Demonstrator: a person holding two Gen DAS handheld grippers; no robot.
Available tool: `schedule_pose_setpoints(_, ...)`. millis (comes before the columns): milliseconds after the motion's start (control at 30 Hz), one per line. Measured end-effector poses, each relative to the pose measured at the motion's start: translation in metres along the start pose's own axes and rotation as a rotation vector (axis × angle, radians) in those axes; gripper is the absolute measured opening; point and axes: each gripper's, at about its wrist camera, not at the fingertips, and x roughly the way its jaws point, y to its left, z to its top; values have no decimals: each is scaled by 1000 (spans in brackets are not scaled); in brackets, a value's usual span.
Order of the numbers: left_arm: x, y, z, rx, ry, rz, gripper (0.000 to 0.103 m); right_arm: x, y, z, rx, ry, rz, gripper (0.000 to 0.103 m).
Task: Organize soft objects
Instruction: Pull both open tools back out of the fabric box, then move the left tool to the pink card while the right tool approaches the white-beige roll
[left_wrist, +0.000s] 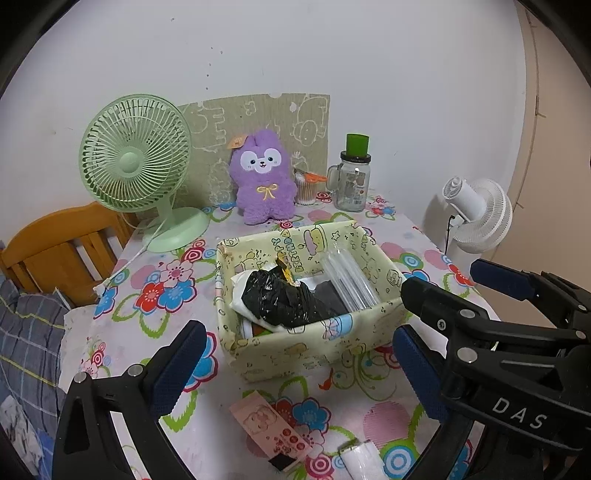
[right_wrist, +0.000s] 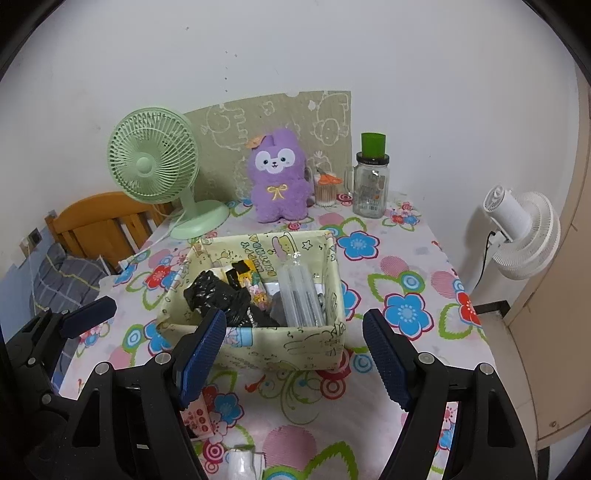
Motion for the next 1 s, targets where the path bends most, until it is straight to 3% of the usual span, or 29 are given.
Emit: schedule_pose_setpoints(1000, -37, -6, -39, -5, -11, -5, 100, -38, 18, -40, -30, -20, 8, 79)
